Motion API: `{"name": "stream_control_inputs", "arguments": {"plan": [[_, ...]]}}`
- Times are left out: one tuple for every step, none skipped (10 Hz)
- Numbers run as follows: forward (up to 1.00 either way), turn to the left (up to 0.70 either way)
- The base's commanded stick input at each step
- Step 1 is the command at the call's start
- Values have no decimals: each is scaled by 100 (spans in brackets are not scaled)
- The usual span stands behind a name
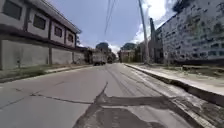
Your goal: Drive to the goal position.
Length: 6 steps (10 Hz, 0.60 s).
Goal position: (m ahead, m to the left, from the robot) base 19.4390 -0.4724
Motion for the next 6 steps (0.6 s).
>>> {"name": "stream_control_inputs", "arguments": {"plan": [[100, -3], [100, -2], [100, -3], [100, -3], [100, -3], [100, -3]]}}
